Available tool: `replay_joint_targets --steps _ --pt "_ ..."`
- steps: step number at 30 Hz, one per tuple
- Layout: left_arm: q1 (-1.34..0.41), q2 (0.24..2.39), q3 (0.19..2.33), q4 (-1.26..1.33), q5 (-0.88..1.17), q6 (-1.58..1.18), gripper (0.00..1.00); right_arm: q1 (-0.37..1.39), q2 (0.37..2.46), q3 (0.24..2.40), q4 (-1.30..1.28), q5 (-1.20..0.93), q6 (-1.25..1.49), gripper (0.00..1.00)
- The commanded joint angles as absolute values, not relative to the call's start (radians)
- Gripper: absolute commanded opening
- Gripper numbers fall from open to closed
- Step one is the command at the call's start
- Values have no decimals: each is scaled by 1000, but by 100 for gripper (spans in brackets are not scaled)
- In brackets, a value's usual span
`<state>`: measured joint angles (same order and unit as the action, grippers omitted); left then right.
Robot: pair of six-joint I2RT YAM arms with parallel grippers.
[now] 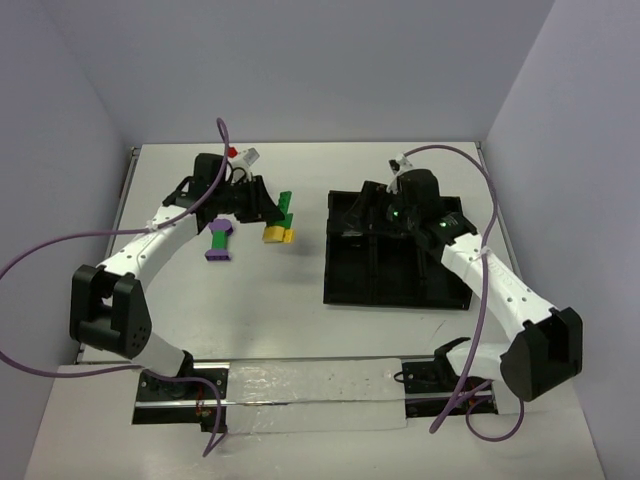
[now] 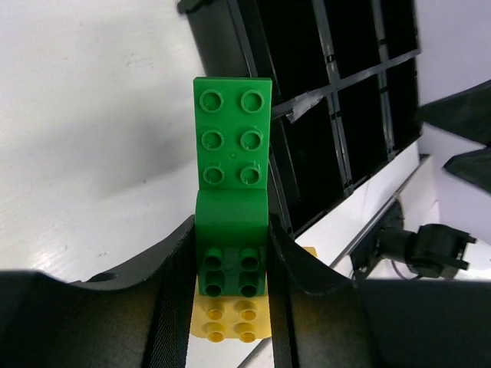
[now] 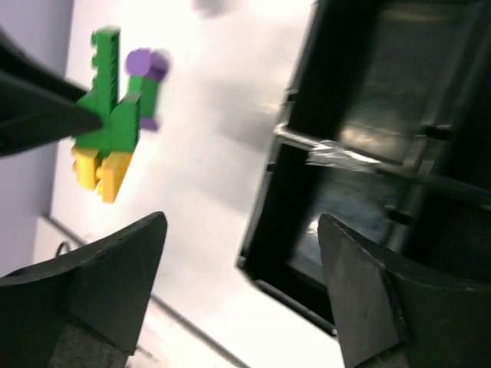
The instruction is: Sort the legos into containers by color
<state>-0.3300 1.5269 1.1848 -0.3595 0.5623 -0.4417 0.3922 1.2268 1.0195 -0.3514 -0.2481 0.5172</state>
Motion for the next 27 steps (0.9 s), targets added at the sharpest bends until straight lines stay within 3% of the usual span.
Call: replay_joint_targets --steps 1,7,13,16,27 --pt "-284 1498 1169 -239 698 -466 0 429 1254 1081 -255 -312 564 83" --pt "-244 1497 1170 -267 561 -525 0 499 1314 1108 -221 -343 565 76" --pt "-242 1465 1138 -269 460 -606 0 572 1376 1147 -194 -327 616 84" --pt "-233 1448 1113 -254 422 -633 0 621 1424 1178 -190 -299 632 84" --pt "-202 1465 1090 -245 434 -658 0 688 1627 1302 -91 -319 731 62"
